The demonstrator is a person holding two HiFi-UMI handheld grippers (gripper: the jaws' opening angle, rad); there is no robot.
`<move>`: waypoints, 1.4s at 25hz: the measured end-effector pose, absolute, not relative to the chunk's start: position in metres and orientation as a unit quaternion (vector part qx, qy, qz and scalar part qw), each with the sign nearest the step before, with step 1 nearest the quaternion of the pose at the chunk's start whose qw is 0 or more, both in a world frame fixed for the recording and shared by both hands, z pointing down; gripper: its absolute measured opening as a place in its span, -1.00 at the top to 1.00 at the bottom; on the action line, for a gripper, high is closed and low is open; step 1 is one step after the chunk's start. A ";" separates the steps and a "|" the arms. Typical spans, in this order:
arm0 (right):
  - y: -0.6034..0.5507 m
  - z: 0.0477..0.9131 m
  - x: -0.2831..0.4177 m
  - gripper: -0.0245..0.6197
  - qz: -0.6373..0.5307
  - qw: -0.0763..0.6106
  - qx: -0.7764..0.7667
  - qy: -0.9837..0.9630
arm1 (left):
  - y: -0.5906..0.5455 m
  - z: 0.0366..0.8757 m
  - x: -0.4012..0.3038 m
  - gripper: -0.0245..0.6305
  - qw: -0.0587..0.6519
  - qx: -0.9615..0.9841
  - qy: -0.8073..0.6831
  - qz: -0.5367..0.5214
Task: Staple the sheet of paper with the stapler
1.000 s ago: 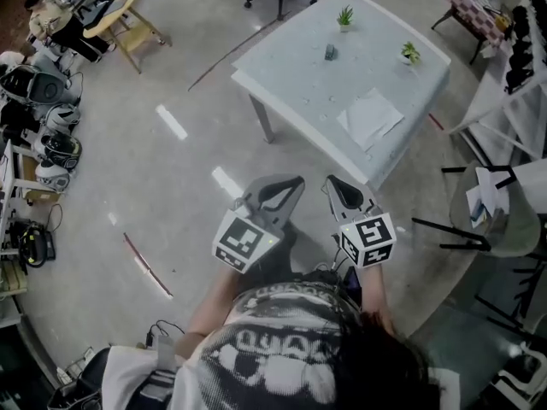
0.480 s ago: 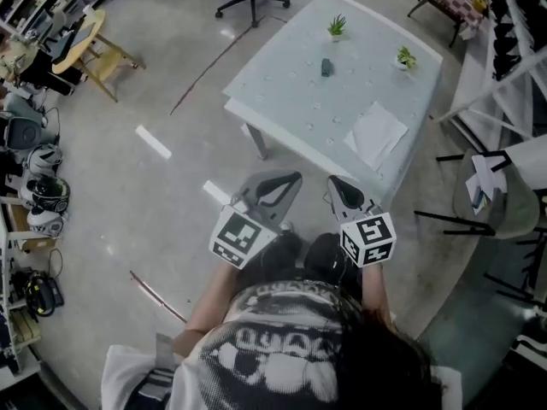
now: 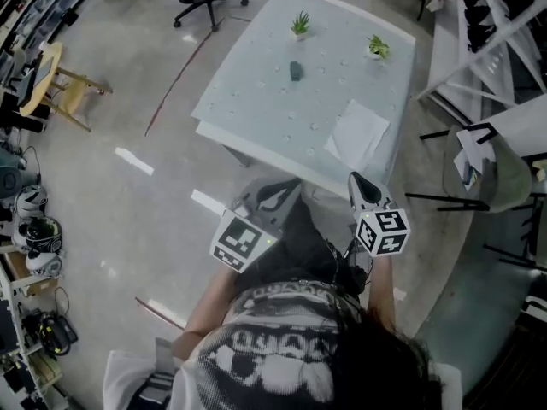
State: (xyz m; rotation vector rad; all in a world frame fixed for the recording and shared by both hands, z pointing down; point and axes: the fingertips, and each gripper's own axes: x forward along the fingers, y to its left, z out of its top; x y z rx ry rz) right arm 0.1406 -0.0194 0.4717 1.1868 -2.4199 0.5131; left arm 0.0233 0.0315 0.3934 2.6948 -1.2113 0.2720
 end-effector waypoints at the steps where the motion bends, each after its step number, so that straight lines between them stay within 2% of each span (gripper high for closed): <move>1: -0.032 0.478 0.150 0.91 0.188 0.200 0.436 -0.857 | 0.024 0.394 0.023 0.92 0.086 0.906 -0.404 0.094; 2: -0.046 0.484 0.160 0.90 0.193 0.203 0.448 -0.849 | 0.016 0.395 0.022 0.92 0.085 0.906 -0.403 0.096; 4: -0.074 0.498 0.180 0.68 0.203 0.209 0.471 -0.833 | -0.001 0.397 0.016 0.92 0.082 0.906 -0.403 0.102; 5: -0.090 0.506 0.191 0.63 0.208 0.212 0.484 -0.823 | -0.010 0.397 0.012 0.91 0.080 0.905 -0.404 0.106; 7: -0.122 0.524 0.212 0.62 0.222 0.218 0.511 -0.801 | -0.034 0.397 0.002 0.92 0.073 0.902 -0.409 0.116; 9: -0.153 0.545 0.233 0.53 0.245 0.228 0.535 -0.776 | -0.058 0.394 -0.006 0.92 0.069 0.899 -0.414 0.124; 17: -0.228 0.609 0.291 0.49 0.310 0.244 0.594 -0.701 | -0.127 0.403 -0.016 0.92 0.075 0.891 -0.421 0.154; 24: -0.251 0.641 0.294 0.43 0.346 0.251 0.600 -0.677 | -0.152 0.423 -0.018 0.92 0.107 0.891 -0.404 0.177; 27: -0.248 0.637 0.293 0.44 0.335 0.260 0.604 -0.674 | -0.164 0.421 -0.021 0.91 0.107 0.894 -0.398 0.175; 30: -0.244 0.636 0.284 0.64 0.332 0.264 0.610 -0.670 | -0.173 0.426 -0.031 0.91 0.109 0.897 -0.389 0.181; 32: -0.240 0.634 0.275 0.87 0.331 0.260 0.616 -0.666 | -0.177 0.430 -0.039 0.91 0.113 0.900 -0.380 0.182; 35: -0.233 0.621 0.254 0.90 0.334 0.233 0.620 -0.670 | -0.180 0.432 -0.052 0.91 0.118 0.907 -0.361 0.181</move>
